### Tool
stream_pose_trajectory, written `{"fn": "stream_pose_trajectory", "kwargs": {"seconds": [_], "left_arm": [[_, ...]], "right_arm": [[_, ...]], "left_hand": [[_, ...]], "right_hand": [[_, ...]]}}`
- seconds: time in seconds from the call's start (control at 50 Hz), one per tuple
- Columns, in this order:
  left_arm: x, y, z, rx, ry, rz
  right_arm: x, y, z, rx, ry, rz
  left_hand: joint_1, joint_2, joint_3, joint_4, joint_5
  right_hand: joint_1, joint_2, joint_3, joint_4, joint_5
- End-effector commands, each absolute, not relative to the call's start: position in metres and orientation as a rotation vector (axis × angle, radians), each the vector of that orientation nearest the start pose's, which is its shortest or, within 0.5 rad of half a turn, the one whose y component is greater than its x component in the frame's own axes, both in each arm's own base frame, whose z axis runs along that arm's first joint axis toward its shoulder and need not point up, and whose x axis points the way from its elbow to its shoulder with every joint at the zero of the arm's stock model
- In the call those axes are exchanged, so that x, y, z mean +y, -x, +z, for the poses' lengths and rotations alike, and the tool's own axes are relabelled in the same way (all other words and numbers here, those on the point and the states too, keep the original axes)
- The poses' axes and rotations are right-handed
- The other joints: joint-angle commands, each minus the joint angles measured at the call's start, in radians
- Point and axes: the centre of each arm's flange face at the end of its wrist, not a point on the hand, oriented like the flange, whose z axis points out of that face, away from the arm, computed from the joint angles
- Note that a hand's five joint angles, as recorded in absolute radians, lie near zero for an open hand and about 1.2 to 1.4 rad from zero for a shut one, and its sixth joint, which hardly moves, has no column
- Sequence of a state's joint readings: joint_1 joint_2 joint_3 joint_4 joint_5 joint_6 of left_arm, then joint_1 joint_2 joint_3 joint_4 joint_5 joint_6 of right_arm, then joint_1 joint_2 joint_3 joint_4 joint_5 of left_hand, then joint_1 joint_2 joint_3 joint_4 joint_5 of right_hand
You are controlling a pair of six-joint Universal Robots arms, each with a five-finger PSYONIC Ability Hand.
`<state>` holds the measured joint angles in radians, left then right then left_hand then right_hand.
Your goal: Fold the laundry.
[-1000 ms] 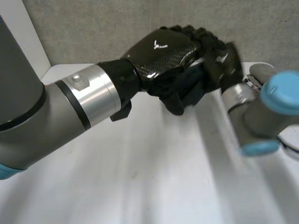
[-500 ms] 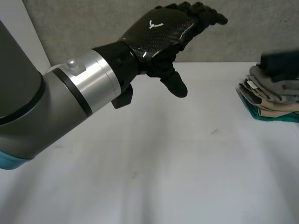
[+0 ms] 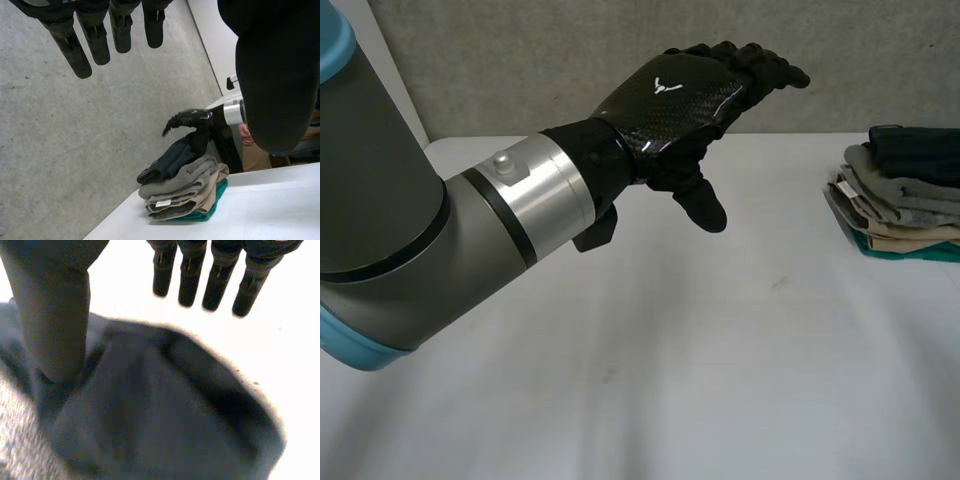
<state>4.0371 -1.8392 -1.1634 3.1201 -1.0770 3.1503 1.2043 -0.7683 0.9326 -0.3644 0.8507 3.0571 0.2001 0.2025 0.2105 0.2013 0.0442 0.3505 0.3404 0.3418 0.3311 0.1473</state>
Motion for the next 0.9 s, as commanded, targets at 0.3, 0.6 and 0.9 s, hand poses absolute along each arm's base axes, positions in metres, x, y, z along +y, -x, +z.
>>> {"fn": "stream_pose_trajectory", "kwargs": {"seconds": [0.3, 0.6, 0.9], "left_arm": [[-0.175, 0.364, 0.344, -1.406, 0.963, 1.627], [-0.223, 0.324, 0.446, -1.294, 0.536, 2.058], [-0.388, 0.198, 0.302, -2.223, 0.778, 2.337]], "right_arm": [[-0.451, 0.097, 0.327, 2.544, 0.202, -2.597], [-0.430, -0.081, 0.442, 1.672, 0.510, -3.155], [-0.300, -0.260, 0.253, 1.760, 1.215, -2.044]], "left_hand": [[-0.004, -0.007, -0.015, -0.005, -0.023], [0.005, 0.002, -0.006, 0.003, -0.014], [-0.001, -0.004, -0.012, -0.003, -0.020]], "right_hand": [[-0.176, -0.166, -0.167, -0.157, -0.147], [-0.176, -0.166, -0.167, -0.157, -0.147], [-0.176, -0.166, -0.167, -0.157, -0.147]]}}
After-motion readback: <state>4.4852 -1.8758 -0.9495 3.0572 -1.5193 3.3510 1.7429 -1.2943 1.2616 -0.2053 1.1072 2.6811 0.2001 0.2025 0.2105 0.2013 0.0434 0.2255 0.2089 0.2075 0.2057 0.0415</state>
